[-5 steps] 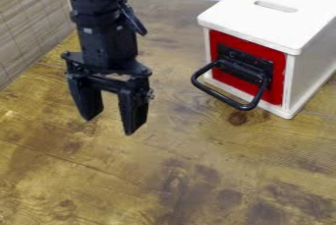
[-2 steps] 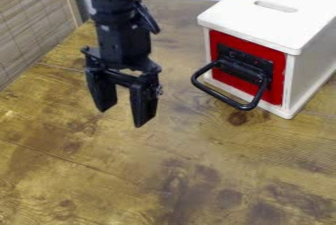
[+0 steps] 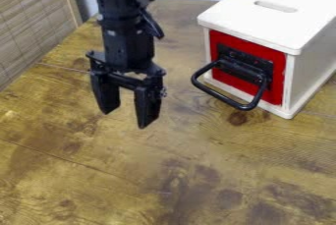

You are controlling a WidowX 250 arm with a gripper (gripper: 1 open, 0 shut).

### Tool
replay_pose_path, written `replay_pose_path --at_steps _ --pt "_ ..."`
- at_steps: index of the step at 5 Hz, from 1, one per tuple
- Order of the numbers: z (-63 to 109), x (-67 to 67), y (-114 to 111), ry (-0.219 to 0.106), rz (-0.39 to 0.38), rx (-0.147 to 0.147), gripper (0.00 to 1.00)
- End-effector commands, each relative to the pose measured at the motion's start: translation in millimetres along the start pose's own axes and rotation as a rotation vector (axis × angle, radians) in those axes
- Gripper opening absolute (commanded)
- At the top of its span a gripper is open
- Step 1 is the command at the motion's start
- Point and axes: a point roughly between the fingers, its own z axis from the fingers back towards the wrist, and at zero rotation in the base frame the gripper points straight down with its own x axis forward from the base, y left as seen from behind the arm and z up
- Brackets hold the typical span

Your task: Close the drawer

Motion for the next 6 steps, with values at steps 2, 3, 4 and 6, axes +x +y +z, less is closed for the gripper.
replay_pose_path --at_steps 2,3,4,6 --pt "39.5 -5.8 14 -0.083 0.039 0.009 1.0" --pt "31.9 -11.8 14 -0.078 0.056 0.005 1.0" --pt "24.5 -18.6 11 -0.074 0.064 0.003 1.0" --pt "38.1 -14.4 -3 -0.079 0.035 0.026 1.0"
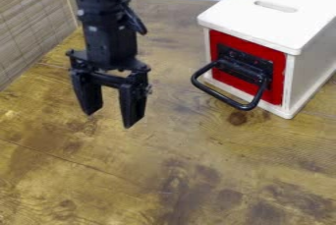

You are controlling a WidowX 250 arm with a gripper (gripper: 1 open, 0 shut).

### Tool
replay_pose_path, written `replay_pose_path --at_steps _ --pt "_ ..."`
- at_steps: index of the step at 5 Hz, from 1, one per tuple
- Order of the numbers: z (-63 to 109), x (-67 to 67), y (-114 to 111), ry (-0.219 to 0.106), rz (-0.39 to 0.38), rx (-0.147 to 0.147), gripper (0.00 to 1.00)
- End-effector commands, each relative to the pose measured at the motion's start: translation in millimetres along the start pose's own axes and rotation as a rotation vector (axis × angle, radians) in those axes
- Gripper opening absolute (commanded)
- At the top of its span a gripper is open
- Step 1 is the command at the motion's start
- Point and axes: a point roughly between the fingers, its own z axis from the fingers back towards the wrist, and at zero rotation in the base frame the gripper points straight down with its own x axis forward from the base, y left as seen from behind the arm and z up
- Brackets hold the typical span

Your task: Close the drawer

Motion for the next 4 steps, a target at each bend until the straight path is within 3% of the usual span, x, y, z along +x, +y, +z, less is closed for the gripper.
replay_pose_path --at_steps 1,3,4 --pt "30.4 3.6 -8 -0.088 -0.028 0.03 1.0" --pt "6.2 6.4 13 -0.092 -0.091 0.041 1.0" --pt "6.1 -3.0 20 -0.094 0.011 0.02 1.0"
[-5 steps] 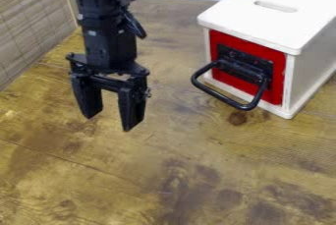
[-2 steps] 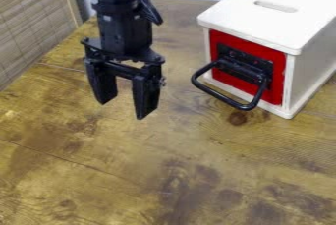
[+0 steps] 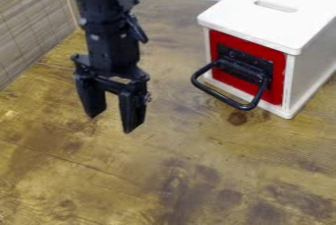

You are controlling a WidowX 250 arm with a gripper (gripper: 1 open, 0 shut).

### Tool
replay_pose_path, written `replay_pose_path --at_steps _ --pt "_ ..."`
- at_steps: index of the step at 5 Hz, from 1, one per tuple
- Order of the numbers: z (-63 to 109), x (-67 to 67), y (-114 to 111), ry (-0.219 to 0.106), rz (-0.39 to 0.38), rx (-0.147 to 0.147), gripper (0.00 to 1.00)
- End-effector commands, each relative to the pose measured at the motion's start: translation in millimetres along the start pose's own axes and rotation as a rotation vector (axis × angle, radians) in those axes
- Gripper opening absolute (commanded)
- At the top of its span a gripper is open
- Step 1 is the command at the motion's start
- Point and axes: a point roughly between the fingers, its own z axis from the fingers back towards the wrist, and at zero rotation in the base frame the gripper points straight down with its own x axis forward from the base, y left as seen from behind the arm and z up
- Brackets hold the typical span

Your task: Close the drawer

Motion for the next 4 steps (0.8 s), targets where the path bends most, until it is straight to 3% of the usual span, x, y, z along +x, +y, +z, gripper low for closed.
replay_pose_path --at_steps 1,2,4 --pt "35.3 -10.5 1 -0.071 0.077 -0.001 1.0" --pt "44.6 -14.0 -2 -0.071 0.115 0.01 1.0" --pt "35.8 2.3 -17 -0.056 -0.008 0.03 1.0"
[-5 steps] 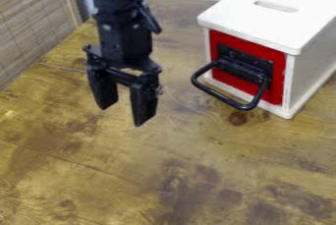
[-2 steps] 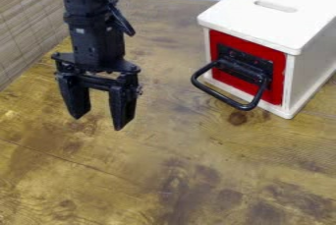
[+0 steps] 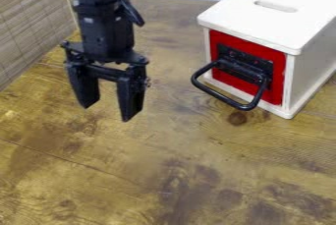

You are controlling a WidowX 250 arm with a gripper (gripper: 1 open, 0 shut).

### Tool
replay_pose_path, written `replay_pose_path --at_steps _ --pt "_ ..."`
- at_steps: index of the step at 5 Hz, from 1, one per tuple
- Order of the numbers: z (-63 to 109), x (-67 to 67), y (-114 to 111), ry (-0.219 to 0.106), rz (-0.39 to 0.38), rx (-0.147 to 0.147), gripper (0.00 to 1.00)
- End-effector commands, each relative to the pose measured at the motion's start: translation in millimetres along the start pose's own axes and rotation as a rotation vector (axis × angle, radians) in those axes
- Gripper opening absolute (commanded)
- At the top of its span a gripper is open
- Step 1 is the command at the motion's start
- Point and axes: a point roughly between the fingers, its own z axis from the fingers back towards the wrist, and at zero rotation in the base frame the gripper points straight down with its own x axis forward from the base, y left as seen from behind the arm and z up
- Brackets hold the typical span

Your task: Close the drawer

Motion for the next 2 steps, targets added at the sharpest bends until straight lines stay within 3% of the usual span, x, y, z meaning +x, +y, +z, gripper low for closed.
replay_pose_path --at_steps 1,2 --pt "4.4 9.1 1 -0.041 0.01 0.02 1.0" --pt "-7.7 12.2 10 -0.045 0.045 0.008 1.0"
